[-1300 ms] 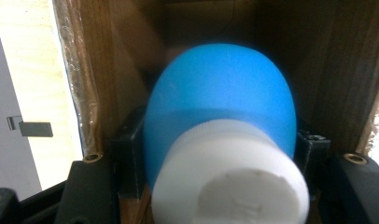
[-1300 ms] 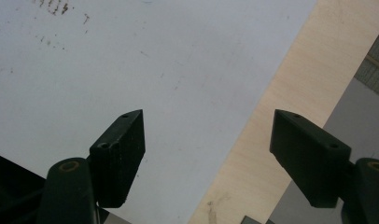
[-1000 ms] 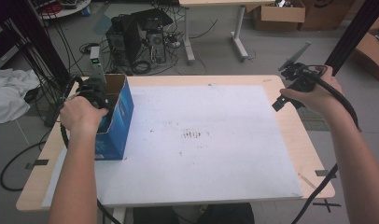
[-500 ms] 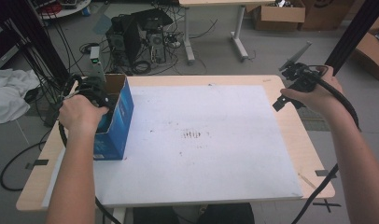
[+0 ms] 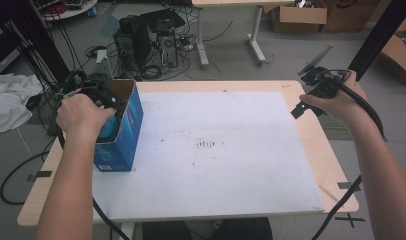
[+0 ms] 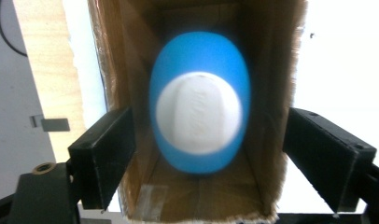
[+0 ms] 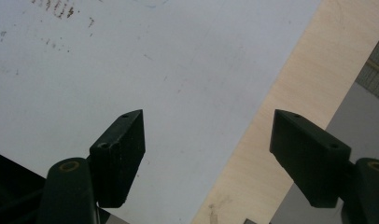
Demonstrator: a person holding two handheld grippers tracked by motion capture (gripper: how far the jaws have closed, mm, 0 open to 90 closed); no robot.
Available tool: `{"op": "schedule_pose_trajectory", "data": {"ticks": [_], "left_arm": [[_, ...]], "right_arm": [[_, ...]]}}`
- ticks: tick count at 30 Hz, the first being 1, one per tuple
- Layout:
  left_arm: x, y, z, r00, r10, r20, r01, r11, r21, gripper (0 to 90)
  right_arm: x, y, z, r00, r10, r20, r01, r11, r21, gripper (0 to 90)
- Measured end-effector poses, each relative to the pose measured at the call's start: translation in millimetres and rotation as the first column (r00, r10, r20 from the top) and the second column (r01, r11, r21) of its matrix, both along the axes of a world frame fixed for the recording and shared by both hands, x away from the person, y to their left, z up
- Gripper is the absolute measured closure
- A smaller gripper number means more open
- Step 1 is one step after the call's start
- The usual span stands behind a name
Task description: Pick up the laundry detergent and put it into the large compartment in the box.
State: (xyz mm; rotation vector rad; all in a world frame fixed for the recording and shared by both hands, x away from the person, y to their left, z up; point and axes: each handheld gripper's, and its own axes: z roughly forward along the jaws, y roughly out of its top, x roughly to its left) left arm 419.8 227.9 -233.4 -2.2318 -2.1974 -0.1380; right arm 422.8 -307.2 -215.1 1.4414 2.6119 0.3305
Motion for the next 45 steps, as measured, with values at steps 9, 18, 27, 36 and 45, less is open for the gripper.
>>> {"op": "schedule_pose_trajectory", "data": {"ticks": [9, 18, 27, 36, 45], "left_arm": [[-10.6, -39.3, 29.7, 0.9909, -0.129, 0.037, 0.129, 0.9915, 0.016, 15.3], [-26.8, -91.6, 42.8, 0.9597, -0.273, 0.065, 0.274, 0.9618, 0.005, 11.7], [-52.7, -142.0, 48.6, 0.9226, -0.374, 0.094, 0.374, 0.9271, 0.015, 6.6], [-82.6, -191.2, 37.6, 0.8646, -0.494, 0.092, 0.494, 0.8691, 0.026, 2.0], [-96.7, -215.3, 20.0, 0.8327, -0.548, 0.076, 0.549, 0.8357, 0.014, 0.2]], "right_arm": [[-1.3, -1.1, 1.7, 1.0, 0.001, 0.004, -0.001, 1.0, 0.003, 26.8], [-4.8, -0.9, 3.8, 1.0, -0.002, 0.005, 0.002, 1.0, 0.004, 26.8], [-7.9, -4.3, 4.4, 1.0, -0.005, 0.007, 0.005, 1.0, 0.004, 26.8], [-9.7, -4.3, 2.5, 0.9999, -0.012, 0.0, 0.012, 1.0, 0.006, 26.8], [-15.9, -0.4, 13.7, 0.9998, 0.003, 0.019, -0.003, 1.0, -0.008, 26.8]]}}
